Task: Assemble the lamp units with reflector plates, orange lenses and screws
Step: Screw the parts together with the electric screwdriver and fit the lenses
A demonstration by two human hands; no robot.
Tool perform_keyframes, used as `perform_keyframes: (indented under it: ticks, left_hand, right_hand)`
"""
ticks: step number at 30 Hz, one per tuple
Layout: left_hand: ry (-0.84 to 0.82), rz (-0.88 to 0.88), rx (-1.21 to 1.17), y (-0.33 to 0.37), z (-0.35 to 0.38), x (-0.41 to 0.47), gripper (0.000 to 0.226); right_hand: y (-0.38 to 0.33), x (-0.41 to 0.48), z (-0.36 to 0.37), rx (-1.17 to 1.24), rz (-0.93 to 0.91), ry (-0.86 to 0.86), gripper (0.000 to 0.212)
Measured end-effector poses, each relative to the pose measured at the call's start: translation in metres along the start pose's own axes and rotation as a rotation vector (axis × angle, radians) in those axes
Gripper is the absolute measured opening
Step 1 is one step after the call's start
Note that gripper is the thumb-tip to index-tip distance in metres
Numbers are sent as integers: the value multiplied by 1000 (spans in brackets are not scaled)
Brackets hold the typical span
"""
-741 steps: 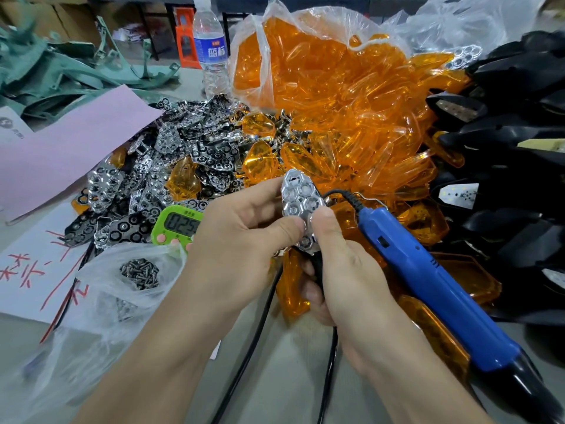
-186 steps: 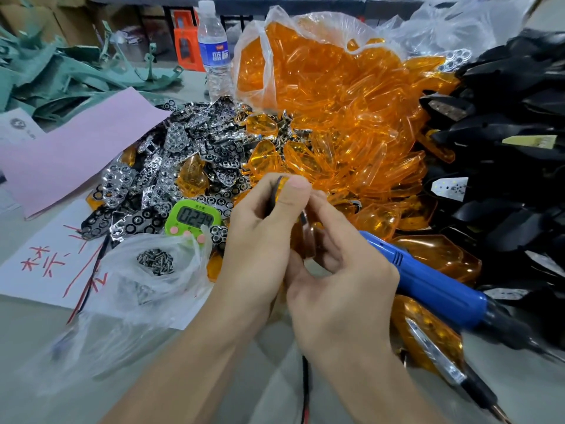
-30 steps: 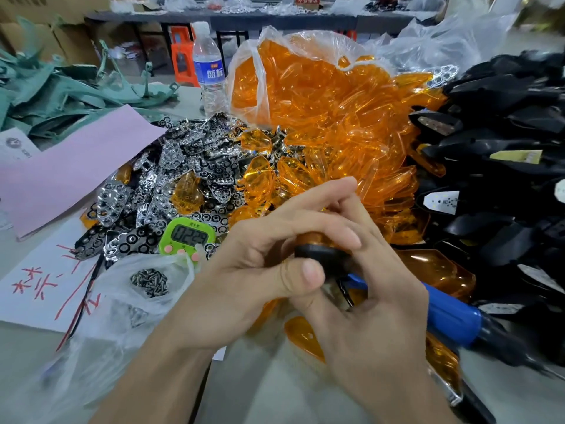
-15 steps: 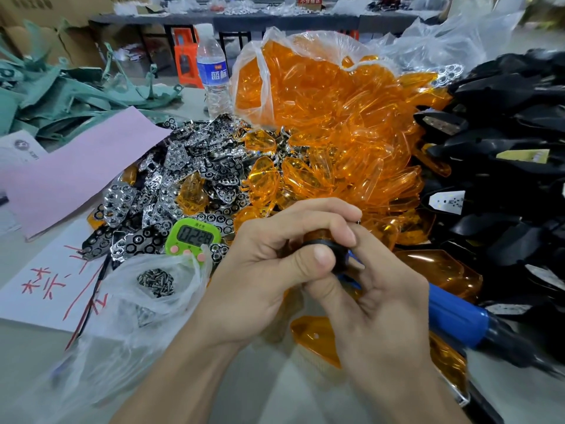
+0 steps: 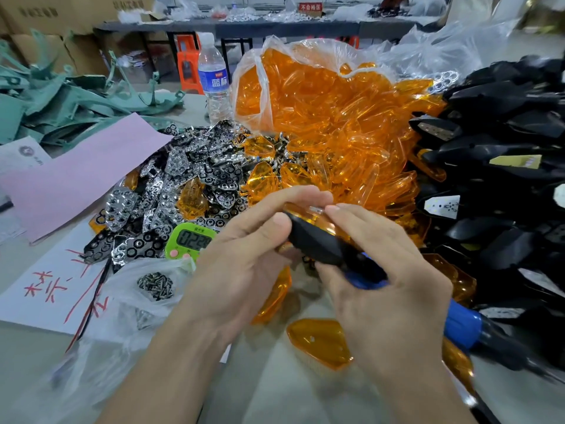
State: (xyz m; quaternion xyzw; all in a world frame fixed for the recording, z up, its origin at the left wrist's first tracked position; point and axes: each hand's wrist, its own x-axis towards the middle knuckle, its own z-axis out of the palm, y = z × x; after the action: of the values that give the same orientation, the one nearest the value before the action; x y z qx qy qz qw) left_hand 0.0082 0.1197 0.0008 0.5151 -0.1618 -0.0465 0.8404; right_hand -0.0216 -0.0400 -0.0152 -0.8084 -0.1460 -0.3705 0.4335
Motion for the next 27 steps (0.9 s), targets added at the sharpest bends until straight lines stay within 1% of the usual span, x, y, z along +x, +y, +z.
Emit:
perform_keyframes:
  ticks: [1, 3, 6, 7, 10, 13, 15, 18, 20, 22, 24, 27]
  left_hand:
    - [15, 23, 46, -1, 0, 0, 31]
    - [118, 76, 158, -5, 2, 1, 29]
    - [103, 131, 218, -7, -2, 0, 41]
    - [82, 148, 210, -5, -1, 0, 45]
    - [91, 175, 179, -4, -4, 1, 57]
    - [110, 106, 35, -2, -6, 1, 65]
    - [114, 92, 34, -1, -7, -1, 71]
    - [129, 118, 48, 1, -5, 0, 63]
    - [155, 146, 27, 3, -5, 2, 56]
    - [206, 136, -33, 4, -6, 3, 55]
    - [264, 90, -91, 4, -7, 4, 51]
    - [343, 0, -160, 0, -5, 5, 31]
  right_hand:
    - [0, 0, 0, -67, -35, 25, 65]
    - [1, 2, 0, -135, -72, 37, 66]
    - [3, 4, -2, -154, -82, 35, 62]
    - [3, 6, -3, -131, -82, 12, 60]
    - [3, 7, -5, -10, -23, -73, 62]
    - [-3, 2, -6, 42, 29, -43, 69]
    - [-2, 0, -7, 98, 62, -35, 70]
    - [-3, 1, -7, 179, 163, -101, 75]
    - [-7, -2, -2, 226, 274, -118, 66]
    - [-14, -4, 3, 245, 380, -94, 57]
    - [-19, -7, 8, 130, 409, -78, 48]
    - [-25, -8, 9, 17, 378, -73, 47]
